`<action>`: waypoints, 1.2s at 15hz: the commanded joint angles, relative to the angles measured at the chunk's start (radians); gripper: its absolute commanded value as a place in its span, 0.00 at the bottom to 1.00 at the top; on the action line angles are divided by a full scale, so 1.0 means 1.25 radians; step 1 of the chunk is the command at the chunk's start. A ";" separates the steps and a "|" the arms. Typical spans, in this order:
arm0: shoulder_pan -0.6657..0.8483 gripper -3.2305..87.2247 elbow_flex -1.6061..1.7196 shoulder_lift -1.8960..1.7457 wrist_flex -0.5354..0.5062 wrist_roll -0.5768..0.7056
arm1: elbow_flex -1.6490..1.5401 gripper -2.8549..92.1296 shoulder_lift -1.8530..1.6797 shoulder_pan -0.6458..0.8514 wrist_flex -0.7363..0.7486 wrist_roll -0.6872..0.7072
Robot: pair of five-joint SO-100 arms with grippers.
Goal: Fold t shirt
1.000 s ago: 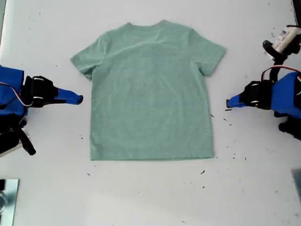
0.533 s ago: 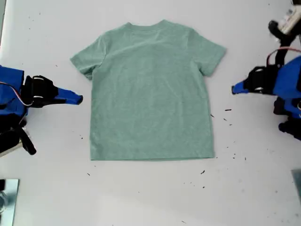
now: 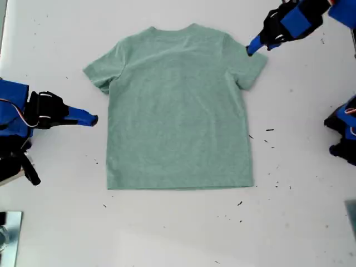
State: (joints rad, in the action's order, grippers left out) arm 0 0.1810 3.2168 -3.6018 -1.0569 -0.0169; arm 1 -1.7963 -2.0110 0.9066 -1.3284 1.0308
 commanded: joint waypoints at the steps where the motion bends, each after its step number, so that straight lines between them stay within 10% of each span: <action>1: -0.017 0.03 0.006 -0.004 0.002 -0.013 | -0.087 0.37 0.009 0.060 0.133 0.091; 6: -0.064 0.03 0.005 -0.004 0.000 -0.031 | -0.185 0.33 0.185 0.097 0.351 0.162; 8: -0.059 0.03 0.005 -0.004 0.000 -0.029 | -0.179 0.04 0.279 0.102 0.390 0.148; 14: -0.052 0.03 0.005 -0.004 0.000 -0.025 | 0.459 0.02 0.288 0.061 -0.244 0.121; 18: -0.049 0.03 0.005 -0.004 0.000 -0.022 | 0.777 0.02 0.450 -0.087 -0.227 -0.026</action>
State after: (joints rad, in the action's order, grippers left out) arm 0 0.1181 3.2168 -3.6018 -1.0569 -0.0399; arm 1 -0.9219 -1.4680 0.8698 -1.6628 1.0646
